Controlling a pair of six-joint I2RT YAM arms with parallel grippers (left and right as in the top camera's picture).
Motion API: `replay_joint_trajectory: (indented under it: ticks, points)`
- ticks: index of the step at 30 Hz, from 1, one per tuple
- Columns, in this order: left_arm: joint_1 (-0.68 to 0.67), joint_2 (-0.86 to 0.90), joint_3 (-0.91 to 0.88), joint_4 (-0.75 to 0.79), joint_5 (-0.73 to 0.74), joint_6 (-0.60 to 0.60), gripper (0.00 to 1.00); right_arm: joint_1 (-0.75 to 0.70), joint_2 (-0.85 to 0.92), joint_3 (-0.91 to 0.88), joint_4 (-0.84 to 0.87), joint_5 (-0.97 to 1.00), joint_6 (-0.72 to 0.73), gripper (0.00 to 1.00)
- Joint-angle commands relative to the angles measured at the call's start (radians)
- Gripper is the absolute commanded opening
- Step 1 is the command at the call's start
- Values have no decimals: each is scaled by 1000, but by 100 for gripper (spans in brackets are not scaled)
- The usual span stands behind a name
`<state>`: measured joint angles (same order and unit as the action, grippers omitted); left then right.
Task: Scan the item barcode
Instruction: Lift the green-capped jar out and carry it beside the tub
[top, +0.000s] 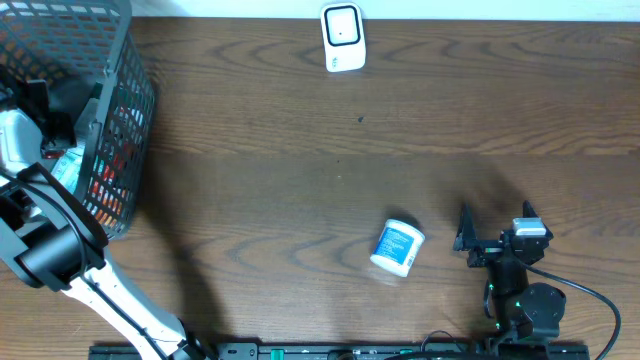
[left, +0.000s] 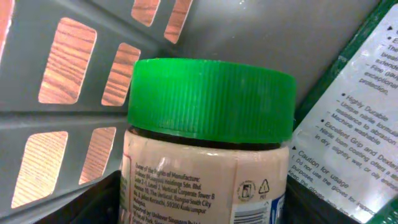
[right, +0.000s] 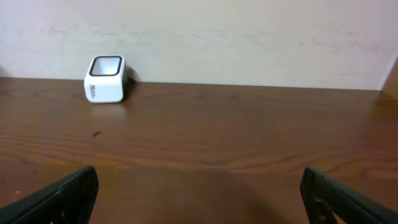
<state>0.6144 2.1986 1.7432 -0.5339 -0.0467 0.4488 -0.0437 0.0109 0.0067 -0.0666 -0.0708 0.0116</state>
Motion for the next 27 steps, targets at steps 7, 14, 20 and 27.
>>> replay_joint_trajectory:
  ticks: [7, 14, 20, 27]
  points:
    - [0, -109, 20, 24, 13, -196, 64, -5, -6, -1, -4, 6, 10, 99]
    - [-2, -271, 20, 46, 13, -349, 63, -5, -6, -1, -5, 6, 10, 99]
    - [-24, -491, 20, 49, 13, -478, 63, -5, -6, -1, -5, 6, 10, 99]
    - [-145, -749, 20, -137, 238, -616, 62, -5, -6, -1, -5, 6, 10, 99]
